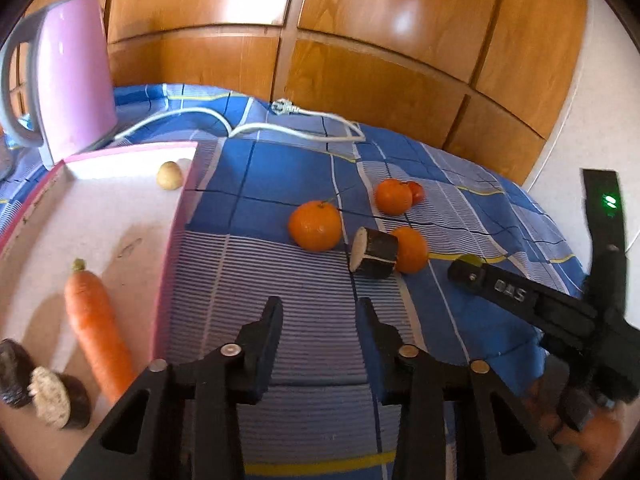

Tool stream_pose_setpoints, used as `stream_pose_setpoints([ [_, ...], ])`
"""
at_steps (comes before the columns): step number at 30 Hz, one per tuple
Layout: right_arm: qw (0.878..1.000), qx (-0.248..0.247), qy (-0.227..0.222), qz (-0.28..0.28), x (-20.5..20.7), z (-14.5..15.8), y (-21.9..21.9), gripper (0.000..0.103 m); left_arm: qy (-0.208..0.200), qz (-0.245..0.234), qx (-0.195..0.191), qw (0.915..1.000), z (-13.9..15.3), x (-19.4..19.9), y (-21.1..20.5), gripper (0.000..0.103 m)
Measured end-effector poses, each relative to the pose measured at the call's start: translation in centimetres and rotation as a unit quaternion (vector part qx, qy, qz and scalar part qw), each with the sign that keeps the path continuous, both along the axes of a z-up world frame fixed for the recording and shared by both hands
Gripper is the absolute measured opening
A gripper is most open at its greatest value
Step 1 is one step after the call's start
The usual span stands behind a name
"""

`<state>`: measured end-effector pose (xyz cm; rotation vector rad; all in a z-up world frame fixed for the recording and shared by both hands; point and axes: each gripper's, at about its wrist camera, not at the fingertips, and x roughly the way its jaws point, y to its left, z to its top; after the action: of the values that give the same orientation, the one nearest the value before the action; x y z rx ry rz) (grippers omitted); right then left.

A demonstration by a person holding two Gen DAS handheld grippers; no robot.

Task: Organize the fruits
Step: 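Move both tools back toward the remaining oranges and green tomato, then grasp an orange with the left tool while the right tool grasps the green tomato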

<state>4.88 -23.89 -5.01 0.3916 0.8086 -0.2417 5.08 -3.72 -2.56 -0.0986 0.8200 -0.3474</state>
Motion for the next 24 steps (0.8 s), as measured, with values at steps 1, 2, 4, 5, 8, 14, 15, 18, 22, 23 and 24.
stream_pose_setpoints([
  [1, 1.0, 0.003, -0.001, -0.001, 0.0, 0.0, -0.1, 0.034, 0.007, 0.004, -0.002, 1.0, -0.2, 0.6, 0.0, 0.029],
  [2, 1.0, 0.004, -0.001, -0.001, 0.0, 0.0, -0.1, 0.034, 0.012, 0.009, -0.004, 0.9999, -0.4, 1.0, 0.1, 0.028],
  [4, 1.0, 0.003, -0.001, -0.002, 0.0, 0.0, -0.1, 0.034, 0.018, 0.015, -0.01, 0.9997, -0.5, 1.7, 0.3, 0.025],
  [5, 1.0, 0.002, 0.0, -0.002, 0.1, 0.0, 0.0, 0.034, 0.017, 0.016, -0.01, 0.9997, -0.4, 1.9, 0.3, 0.025],
  [8, 1.0, -0.002, 0.001, -0.003, 0.1, 0.0, 0.1, 0.034, 0.017, 0.015, -0.012, 0.9997, -0.5, 2.7, 0.0, 0.025],
  [14, 1.0, -0.014, 0.001, 0.001, 0.2, 0.1, 0.4, 0.034, 0.015, 0.013, -0.014, 0.9997, -0.4, 3.8, -0.9, 0.026],
  [15, 1.0, -0.016, 0.002, 0.002, 0.2, 0.1, 0.5, 0.034, 0.016, 0.017, -0.017, 0.9996, -0.4, 4.1, -0.9, 0.03],
  [18, 1.0, -0.02, 0.003, 0.005, 0.4, 0.1, 0.6, 0.034, 0.022, 0.033, -0.023, 0.999, -0.4, 4.9, -0.9, 0.037],
  [22, 1.0, -0.02, 0.004, 0.008, 0.5, 0.0, 0.8, 0.034, 0.021, 0.044, -0.031, 0.9983, -0.3, 5.6, -1.0, 0.054],
  [23, 1.0, -0.02, 0.004, 0.008, 0.6, 0.0, 0.8, 0.034, 0.018, 0.046, -0.03, 0.9983, -0.2, 5.7, -1.1, 0.055],
  [24, 1.0, -0.02, 0.004, 0.008, 0.6, 0.0, 0.9, 0.034, 0.015, 0.046, -0.029, 0.9984, -0.1, 5.8, -1.2, 0.055],
])
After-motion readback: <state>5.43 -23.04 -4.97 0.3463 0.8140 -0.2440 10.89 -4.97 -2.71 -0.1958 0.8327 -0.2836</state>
